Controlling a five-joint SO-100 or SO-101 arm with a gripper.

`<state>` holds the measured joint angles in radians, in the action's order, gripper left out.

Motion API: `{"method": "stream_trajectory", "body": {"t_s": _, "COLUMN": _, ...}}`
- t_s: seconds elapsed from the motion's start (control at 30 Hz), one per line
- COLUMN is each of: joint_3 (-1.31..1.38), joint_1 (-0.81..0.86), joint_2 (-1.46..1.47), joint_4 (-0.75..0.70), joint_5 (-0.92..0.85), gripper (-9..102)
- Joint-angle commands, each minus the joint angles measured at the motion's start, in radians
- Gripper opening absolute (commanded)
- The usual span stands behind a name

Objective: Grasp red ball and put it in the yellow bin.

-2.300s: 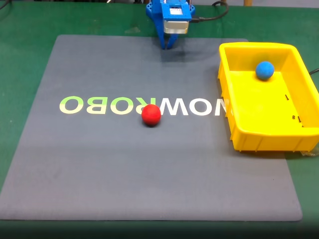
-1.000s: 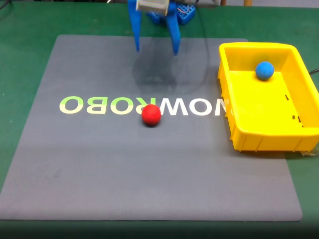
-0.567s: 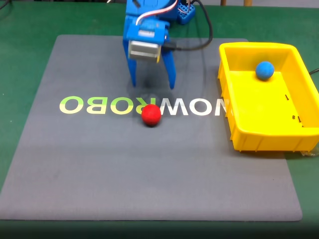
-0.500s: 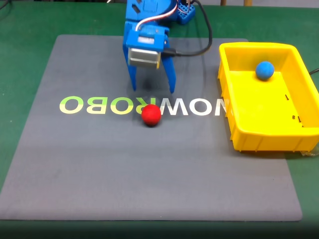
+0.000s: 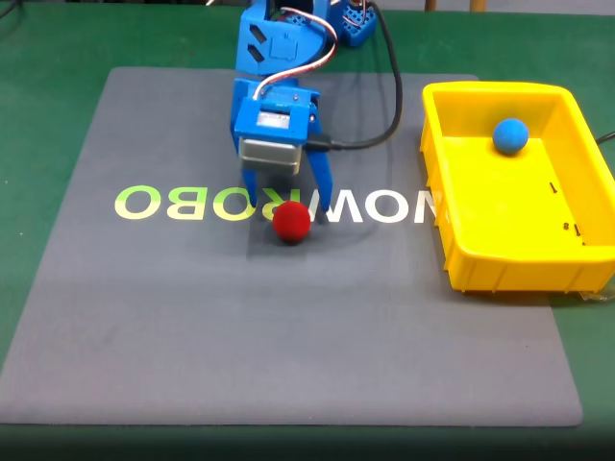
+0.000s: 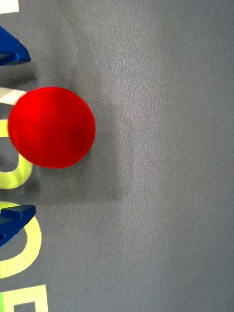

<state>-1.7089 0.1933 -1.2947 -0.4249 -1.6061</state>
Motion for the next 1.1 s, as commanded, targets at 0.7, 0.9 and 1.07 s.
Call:
{"method": "stream_trajectory", "body": {"t_s": 0.7, "joint_3": 0.23, "joint_1": -0.046, "joint_2": 0.149, "joint_4": 0.026, "joint_5": 0.032, "gripper": 22}}
{"method": "stream_trajectory", "body": {"t_s": 0.9, "joint_3": 0.233, "joint_1": -0.052, "joint_2": 0.163, "joint_4": 0.031, "joint_5": 0.032, "gripper": 0}}
{"method": "stream_trajectory", "body": {"t_s": 1.07, "joint_3": 0.233, "joint_1": -0.052, "joint_2": 0.158, "joint_4": 0.032, "joint_5": 0.034, "gripper": 0}}
